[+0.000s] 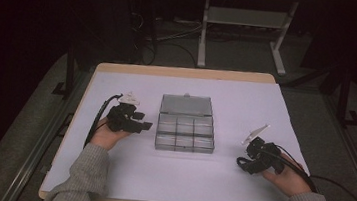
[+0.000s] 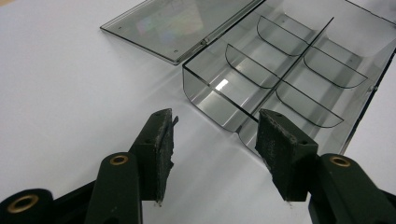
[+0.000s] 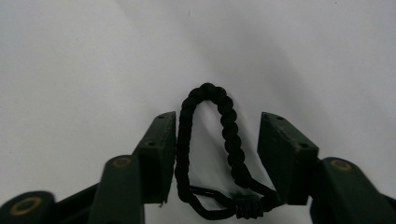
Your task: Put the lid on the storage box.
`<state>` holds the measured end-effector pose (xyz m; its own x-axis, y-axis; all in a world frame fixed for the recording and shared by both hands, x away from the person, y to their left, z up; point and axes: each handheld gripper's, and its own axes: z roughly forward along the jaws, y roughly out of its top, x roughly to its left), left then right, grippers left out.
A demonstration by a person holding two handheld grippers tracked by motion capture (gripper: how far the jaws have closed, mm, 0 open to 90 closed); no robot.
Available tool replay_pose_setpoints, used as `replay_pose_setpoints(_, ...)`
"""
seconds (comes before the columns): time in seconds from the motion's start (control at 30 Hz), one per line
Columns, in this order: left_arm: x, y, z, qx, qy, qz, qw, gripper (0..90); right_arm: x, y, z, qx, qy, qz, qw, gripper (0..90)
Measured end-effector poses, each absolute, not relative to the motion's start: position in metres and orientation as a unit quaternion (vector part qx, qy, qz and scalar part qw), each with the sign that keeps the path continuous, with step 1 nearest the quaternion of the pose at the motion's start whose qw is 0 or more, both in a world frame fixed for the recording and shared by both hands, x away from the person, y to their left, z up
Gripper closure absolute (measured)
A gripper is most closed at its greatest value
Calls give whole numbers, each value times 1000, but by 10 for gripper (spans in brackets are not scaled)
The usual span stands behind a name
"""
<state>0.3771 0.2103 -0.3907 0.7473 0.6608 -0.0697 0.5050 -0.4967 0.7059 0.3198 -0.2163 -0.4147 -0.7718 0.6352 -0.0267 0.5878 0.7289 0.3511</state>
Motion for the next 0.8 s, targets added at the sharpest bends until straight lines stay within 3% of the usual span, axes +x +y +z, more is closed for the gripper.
replay_pose_setpoints(0.57, 370, 219, -398, 858, 346, 102, 365, 436, 324, -214, -420, 344, 926, 147, 54, 745)
replay_pose_setpoints(0.8, 367, 220, -399, 859, 343, 104, 366, 429, 326, -217, -418, 351, 923, 154, 42, 766)
